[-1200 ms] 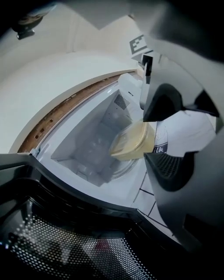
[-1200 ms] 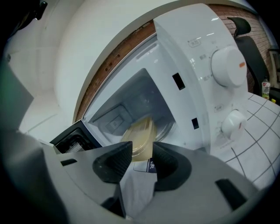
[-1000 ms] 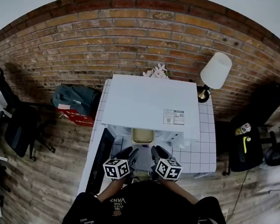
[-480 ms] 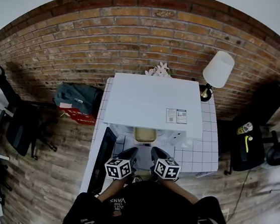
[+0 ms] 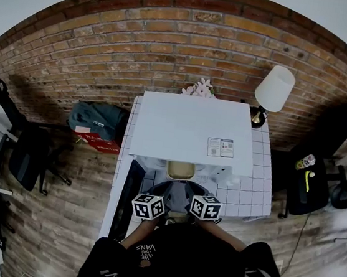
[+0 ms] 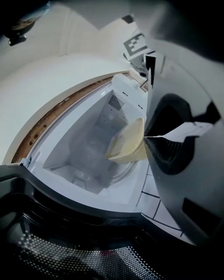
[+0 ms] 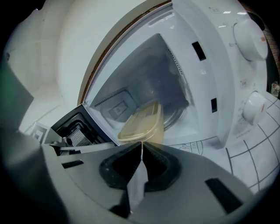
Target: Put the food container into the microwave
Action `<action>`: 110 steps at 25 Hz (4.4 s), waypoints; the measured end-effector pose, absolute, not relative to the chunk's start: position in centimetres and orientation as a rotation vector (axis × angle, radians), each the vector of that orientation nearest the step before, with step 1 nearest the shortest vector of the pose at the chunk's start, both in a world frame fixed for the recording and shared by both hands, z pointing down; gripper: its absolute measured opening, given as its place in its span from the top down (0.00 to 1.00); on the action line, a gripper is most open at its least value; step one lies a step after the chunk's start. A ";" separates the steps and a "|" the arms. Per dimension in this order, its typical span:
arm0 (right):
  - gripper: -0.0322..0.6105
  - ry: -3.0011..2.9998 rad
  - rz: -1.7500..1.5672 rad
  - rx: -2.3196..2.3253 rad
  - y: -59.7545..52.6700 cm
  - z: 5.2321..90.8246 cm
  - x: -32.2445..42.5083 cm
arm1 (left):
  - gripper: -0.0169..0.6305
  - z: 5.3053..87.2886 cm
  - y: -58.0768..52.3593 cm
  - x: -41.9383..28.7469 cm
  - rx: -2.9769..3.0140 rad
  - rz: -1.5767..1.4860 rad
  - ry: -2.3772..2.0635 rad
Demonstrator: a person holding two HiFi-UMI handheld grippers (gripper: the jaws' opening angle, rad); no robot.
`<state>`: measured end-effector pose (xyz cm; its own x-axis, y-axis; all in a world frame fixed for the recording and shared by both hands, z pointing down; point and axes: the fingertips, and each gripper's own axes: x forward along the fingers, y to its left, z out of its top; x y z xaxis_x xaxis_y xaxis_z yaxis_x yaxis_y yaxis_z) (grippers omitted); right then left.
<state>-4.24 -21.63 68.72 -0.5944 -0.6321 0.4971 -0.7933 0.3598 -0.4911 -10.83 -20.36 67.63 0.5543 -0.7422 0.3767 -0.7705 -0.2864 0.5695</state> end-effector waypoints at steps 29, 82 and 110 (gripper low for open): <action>0.93 -2.438 1.048 1.261 -27.1 68.3 -4.0 | 0.95 67.8 -25.7 -10.6 2.043 0.072 -1.252; 0.93 -2.458 1.004 1.399 -20.4 66.6 -3.5 | 0.95 66.9 -19.4 -10.2 2.116 0.038 -1.158; 0.93 -2.437 0.976 1.460 -15.2 66.6 2.9 | 0.95 66.3 -14.4 -4.5 2.156 0.048 -1.120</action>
<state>2.90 -15.24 66.62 -0.5204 -0.7402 0.4257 -0.8295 0.3198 -0.4578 -4.53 -14.37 66.33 0.6257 -0.7060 0.3317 -0.7316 -0.3838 0.5634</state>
